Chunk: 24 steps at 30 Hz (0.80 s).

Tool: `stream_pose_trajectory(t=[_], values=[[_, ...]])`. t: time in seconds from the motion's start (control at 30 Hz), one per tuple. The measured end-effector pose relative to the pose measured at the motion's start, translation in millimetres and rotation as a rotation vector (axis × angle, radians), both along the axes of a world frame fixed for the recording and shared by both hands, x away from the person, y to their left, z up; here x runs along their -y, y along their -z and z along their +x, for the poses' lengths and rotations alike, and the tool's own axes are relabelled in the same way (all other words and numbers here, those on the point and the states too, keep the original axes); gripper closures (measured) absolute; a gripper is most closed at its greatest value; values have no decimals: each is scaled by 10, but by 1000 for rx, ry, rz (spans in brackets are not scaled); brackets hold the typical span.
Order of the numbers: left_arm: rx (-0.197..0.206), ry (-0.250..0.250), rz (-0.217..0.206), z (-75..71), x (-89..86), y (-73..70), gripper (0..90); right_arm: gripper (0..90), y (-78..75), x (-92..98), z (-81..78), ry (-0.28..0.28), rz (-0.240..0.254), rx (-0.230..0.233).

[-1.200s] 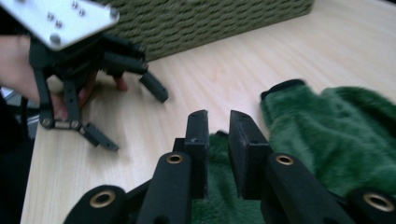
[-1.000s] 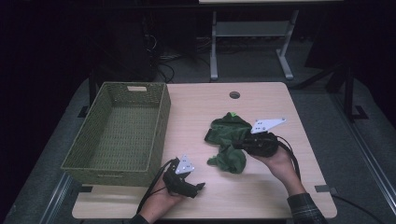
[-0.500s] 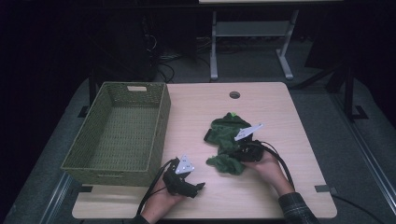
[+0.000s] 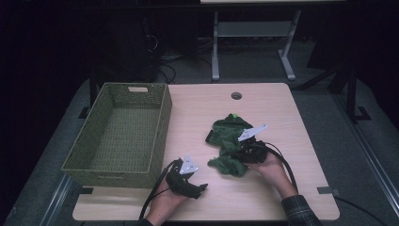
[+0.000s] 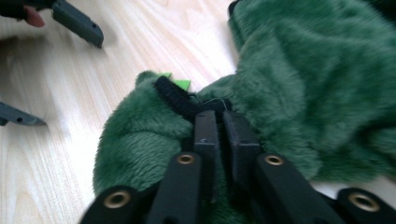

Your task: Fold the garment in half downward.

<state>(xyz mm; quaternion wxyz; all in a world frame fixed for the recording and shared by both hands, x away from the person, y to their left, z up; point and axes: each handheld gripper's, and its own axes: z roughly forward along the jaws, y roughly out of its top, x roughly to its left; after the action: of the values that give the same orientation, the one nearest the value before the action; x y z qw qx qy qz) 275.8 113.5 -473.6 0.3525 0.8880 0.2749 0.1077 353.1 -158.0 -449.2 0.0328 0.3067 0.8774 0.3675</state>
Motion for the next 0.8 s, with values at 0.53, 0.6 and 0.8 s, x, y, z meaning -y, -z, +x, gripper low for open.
stream_pose_trajectory(t=[0.53,0.6,0.8], values=[[20,47,-22,344,46,-355,140,566,-259,289,63,88,51,50],[16,45,-36,401,56,-403,143,567,-264,328,83,94,71,62],[10,61,-63,568,133,-527,198,567,-309,417,147,124,72,74]])
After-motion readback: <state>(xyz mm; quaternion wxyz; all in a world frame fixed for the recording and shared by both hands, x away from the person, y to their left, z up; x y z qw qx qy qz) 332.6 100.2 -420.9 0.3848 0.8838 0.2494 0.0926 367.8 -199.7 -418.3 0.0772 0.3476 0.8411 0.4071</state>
